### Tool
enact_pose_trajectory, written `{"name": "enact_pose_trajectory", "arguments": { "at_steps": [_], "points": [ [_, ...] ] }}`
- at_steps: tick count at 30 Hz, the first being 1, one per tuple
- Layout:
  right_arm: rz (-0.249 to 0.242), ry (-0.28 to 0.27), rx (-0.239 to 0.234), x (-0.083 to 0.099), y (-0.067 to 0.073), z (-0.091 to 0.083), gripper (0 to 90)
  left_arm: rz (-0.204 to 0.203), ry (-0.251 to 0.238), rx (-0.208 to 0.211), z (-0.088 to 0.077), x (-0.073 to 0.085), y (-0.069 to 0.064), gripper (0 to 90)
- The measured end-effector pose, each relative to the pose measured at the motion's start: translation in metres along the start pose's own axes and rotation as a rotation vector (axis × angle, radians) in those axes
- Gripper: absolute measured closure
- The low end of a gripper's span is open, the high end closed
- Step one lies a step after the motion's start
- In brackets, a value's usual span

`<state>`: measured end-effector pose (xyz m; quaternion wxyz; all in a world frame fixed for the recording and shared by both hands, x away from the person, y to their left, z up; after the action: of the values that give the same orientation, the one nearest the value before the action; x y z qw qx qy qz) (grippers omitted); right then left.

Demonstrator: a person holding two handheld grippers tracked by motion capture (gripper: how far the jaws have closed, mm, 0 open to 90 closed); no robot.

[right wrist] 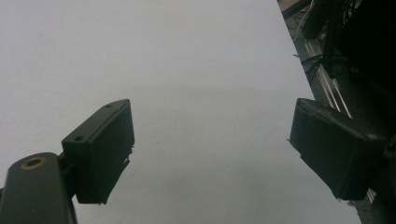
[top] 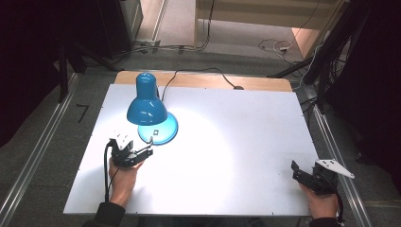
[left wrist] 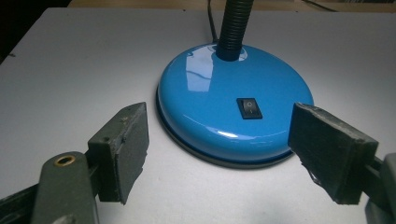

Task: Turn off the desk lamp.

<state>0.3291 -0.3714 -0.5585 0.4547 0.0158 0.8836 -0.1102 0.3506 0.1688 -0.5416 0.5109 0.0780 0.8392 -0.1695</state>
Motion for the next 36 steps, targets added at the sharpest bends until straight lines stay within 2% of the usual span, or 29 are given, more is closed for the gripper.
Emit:
{"name": "enact_pose_trajectory", "arguments": {
  "at_steps": [3, 8, 9, 10, 11, 12, 16, 19, 22, 27, 29, 36],
  "points": [
    [0.002, 0.001, -0.001, 0.000, 0.000, 0.000, 12.4, 0.007, -0.002, -0.003, 0.004, -0.001, 0.000, 27.9],
    [0.004, 0.002, 0.000, 0.000, 0.000, 0.000, 12.6, 0.023, -0.008, -0.001, 0.007, -0.002, -0.001, 40.4],
    [0.004, 0.003, 0.001, 0.000, 0.000, 0.000, 12.6, 0.025, -0.006, 0.002, 0.008, -0.002, -0.001, 40.4],
    [0.000, 0.006, 0.001, 0.001, 0.000, 0.001, 12.6, 0.028, -0.006, 0.012, 0.009, -0.002, -0.002, 47.8],
    [0.000, 0.008, 0.001, 0.001, 0.000, 0.001, 12.6, 0.028, -0.009, 0.021, 0.011, -0.002, -0.004, 51.5],
    [0.000, 0.009, 0.000, 0.001, 0.001, 0.001, 12.6, 0.031, -0.014, 0.047, 0.014, -0.003, -0.007, 57.6],
    [-0.001, 0.010, -0.003, 0.001, 0.001, 0.001, 12.6, 0.033, -0.005, 0.075, 0.021, -0.002, -0.012, 80.2],
    [-0.003, 0.012, -0.006, 0.001, 0.002, 0.000, 12.7, 0.036, 0.003, 0.084, 0.025, -0.002, -0.014, 88.2],
    [-0.001, 0.011, -0.006, 0.001, 0.002, 0.000, 12.7, 0.037, 0.009, 0.101, 0.032, -0.001, -0.017, 90.0],
    [0.002, 0.012, -0.005, 0.001, 0.001, 0.001, 12.7, 0.037, 0.006, 0.103, 0.037, 0.000, -0.017, 90.0],
    [-0.004, 0.015, -0.008, 0.002, 0.002, 0.001, 12.7, 0.020, 0.004, 0.101, 0.041, 0.001, -0.015, 90.0],
    [-0.006, 0.014, -0.007, 0.002, 0.004, 0.000, 12.7, 0.005, -0.002, 0.099, 0.045, 0.001, -0.012, 90.0]
  ]
}}
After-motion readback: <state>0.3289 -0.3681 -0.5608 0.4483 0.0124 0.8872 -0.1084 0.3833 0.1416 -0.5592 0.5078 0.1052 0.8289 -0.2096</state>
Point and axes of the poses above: each handheld gripper's, and its own axes: z roughly forward along the jaws, x roughly out of its underside, y roughly to its left, the point moved 10 cm from there along z, roughly forward along the jaws, and after that the axes turned 15 degrees about x, right-handed, at the moved point
